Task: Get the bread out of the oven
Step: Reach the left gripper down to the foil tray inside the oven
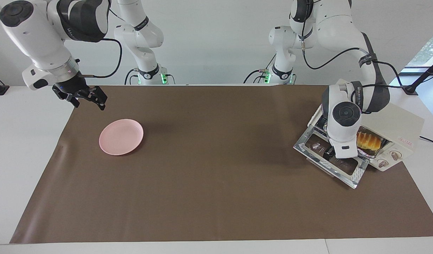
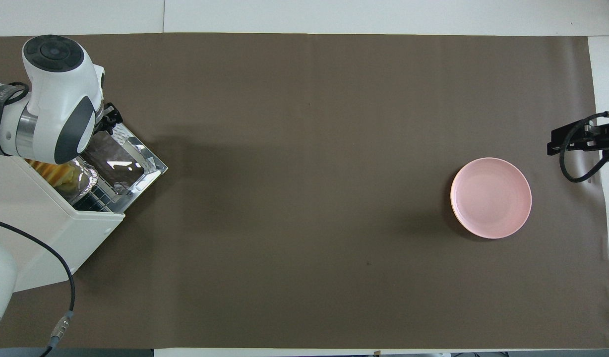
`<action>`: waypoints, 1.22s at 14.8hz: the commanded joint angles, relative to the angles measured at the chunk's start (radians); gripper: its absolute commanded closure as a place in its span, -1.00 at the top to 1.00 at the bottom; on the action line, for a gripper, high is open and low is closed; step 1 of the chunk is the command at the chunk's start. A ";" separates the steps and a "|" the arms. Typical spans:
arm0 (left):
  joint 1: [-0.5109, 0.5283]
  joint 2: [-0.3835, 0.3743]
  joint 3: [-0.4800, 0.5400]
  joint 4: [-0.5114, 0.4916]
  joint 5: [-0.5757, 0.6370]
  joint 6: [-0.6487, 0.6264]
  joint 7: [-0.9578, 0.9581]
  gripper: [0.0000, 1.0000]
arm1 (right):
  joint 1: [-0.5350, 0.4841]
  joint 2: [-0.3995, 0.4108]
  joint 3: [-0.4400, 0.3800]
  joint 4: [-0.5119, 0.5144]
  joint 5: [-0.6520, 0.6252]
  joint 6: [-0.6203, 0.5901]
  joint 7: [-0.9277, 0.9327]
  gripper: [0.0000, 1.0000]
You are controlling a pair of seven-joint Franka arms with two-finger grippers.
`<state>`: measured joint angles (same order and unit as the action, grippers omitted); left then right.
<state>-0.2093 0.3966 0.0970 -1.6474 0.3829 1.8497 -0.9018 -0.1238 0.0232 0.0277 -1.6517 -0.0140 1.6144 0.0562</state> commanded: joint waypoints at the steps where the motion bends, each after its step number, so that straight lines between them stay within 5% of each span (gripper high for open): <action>1: -0.021 0.031 0.014 0.058 0.014 -0.026 -0.023 1.00 | -0.011 -0.025 0.009 -0.027 0.017 0.005 0.008 1.00; 7: -0.021 0.051 0.013 0.120 0.022 -0.099 -0.015 1.00 | -0.011 -0.025 0.009 -0.027 0.017 0.005 0.008 1.00; 18: -0.004 0.038 0.020 0.061 0.036 -0.058 -0.011 1.00 | -0.011 -0.025 0.009 -0.027 0.017 0.005 0.008 1.00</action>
<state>-0.2148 0.4314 0.1109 -1.5677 0.3981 1.7724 -0.9041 -0.1237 0.0233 0.0277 -1.6517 -0.0140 1.6144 0.0562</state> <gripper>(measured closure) 0.000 0.000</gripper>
